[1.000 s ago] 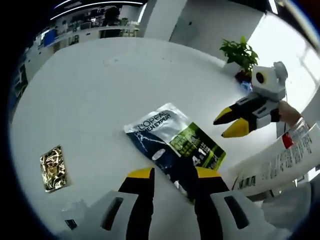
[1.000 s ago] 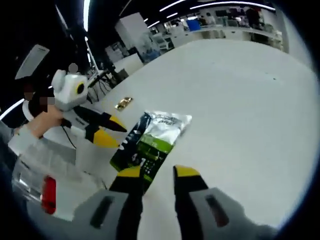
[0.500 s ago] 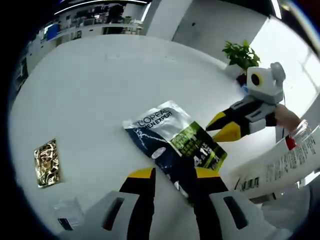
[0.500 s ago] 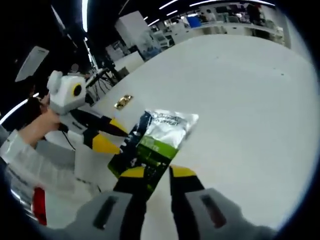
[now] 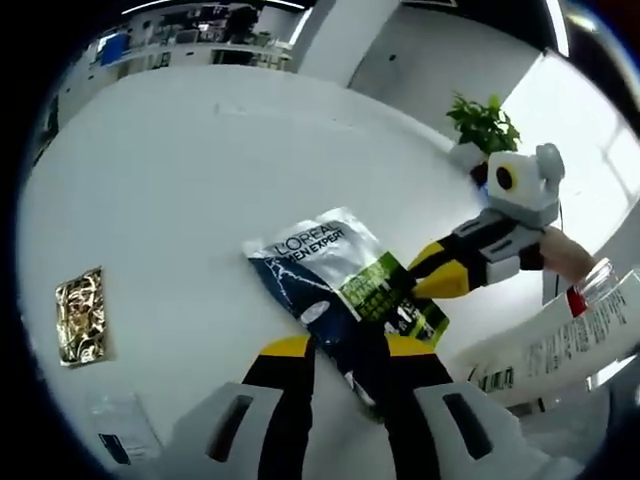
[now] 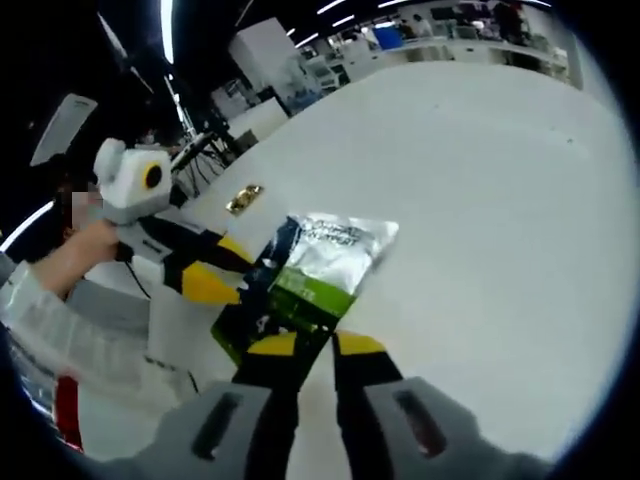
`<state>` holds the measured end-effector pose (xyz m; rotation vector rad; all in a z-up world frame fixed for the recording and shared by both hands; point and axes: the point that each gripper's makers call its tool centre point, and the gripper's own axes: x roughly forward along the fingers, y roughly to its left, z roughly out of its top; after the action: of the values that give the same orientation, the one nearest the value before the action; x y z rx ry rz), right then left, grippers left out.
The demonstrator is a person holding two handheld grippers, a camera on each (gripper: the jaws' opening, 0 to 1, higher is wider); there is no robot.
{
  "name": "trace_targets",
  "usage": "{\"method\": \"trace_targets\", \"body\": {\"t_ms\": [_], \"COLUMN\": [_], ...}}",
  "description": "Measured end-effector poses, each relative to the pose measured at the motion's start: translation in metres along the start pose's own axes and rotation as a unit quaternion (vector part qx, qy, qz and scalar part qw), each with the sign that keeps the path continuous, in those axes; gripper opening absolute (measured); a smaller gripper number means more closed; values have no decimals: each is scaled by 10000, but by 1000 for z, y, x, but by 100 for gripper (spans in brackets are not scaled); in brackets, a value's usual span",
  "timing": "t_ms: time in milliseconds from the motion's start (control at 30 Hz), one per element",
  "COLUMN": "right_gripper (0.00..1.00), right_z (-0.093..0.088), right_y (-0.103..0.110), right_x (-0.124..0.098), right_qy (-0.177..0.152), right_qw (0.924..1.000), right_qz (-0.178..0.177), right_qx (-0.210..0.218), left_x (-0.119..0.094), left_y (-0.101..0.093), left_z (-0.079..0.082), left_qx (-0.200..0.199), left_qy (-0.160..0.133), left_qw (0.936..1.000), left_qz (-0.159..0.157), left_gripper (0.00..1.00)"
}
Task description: Arrange the skincare products in the storage area until every visible bottle or jar stands upright without overlapping.
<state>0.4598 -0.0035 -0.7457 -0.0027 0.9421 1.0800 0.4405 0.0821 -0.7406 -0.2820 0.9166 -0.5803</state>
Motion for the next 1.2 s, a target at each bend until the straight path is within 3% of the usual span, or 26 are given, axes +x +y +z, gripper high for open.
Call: {"method": "trace_targets", "body": {"t_ms": [267, 567, 733, 933, 1100, 1200], "right_gripper": [9, 4, 3, 2, 2, 2], "right_z": [2, 3, 1, 0, 0, 0], "right_y": [-6, -1, -1, -1, 1, 3], "right_x": [4, 3, 4, 4, 4, 4], "right_qy": [-34, -392, -464, -548, -587, -574], "right_qw": [9999, 9943, 9922, 9897, 9884, 9888], "right_qz": [21, 288, 352, 413, 435, 426], "right_qx": [139, 946, 1099, 1253, 1332, 1310], "left_x": [-1, -4, -9, -19, -20, -14], "left_y": [1, -3, -8, -14, -21, -22], "left_z": [2, 2, -1, 12, 23, 20], "left_qx": [-376, -1046, -1006, -1275, -1185, -1109], "left_qy": [-179, -519, -513, -860, -946, -831], "left_qw": [9990, 9919, 9914, 9834, 9822, 9848], "left_qz": [-177, -507, -654, -965, -1108, -1046], "left_gripper": [22, 23, 23, 15, 19, 25]}}
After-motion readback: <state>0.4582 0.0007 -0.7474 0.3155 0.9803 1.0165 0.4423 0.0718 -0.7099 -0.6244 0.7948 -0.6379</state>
